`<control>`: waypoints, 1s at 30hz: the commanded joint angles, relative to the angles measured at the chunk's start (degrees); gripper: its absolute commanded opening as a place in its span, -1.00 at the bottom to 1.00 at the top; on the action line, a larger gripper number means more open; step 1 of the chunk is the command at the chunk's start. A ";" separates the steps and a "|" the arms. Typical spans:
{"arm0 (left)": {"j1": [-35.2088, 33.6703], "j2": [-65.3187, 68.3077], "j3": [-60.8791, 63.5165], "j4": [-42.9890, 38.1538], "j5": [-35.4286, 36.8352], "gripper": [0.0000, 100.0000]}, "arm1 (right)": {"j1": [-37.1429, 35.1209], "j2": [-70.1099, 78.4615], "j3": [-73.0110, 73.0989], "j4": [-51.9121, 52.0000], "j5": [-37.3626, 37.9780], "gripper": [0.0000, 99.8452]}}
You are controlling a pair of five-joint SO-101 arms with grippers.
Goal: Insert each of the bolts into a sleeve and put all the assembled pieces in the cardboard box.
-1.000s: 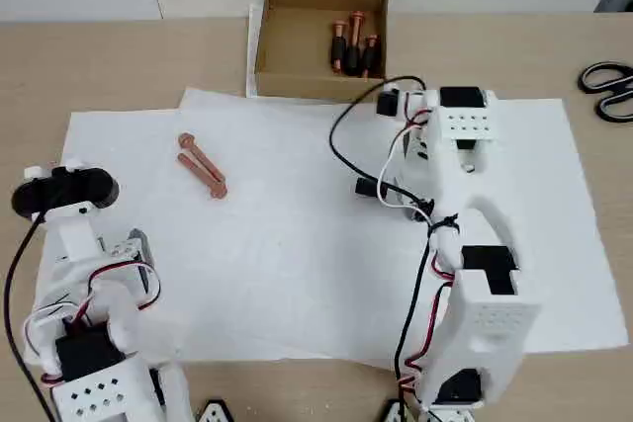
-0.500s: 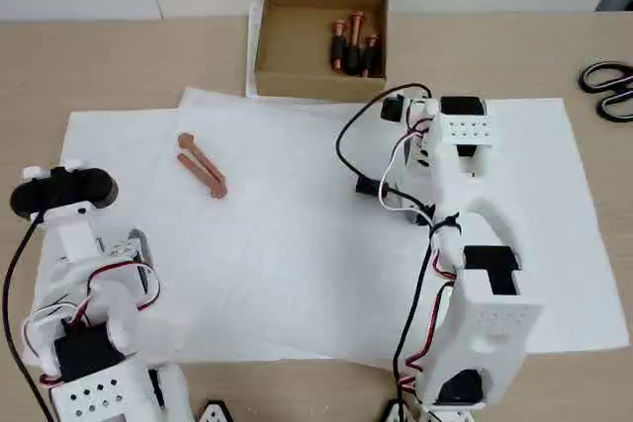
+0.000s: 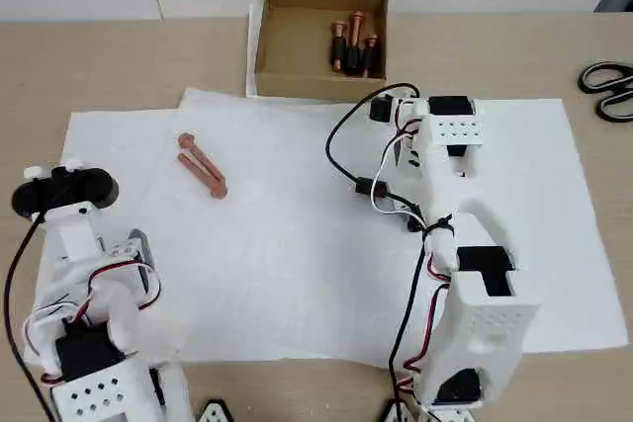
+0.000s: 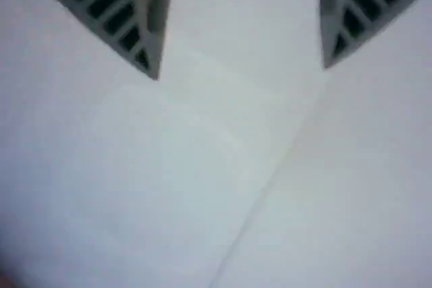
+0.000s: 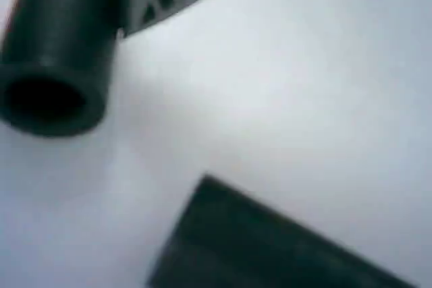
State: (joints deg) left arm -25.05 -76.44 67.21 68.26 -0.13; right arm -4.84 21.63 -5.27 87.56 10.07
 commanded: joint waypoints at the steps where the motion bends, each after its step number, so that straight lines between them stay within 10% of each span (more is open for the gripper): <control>1: 0.00 -0.26 -0.22 0.09 -0.44 -0.70 | -0.40 -3.74 -0.09 -0.31 -0.26 -0.63; 30: 0.00 -0.26 -0.22 0.09 -0.44 -0.70 | -0.40 7.87 0.18 -6.02 -0.18 -0.78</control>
State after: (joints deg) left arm -25.05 -76.44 67.21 68.26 -0.13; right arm -4.92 27.52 -5.54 82.55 10.07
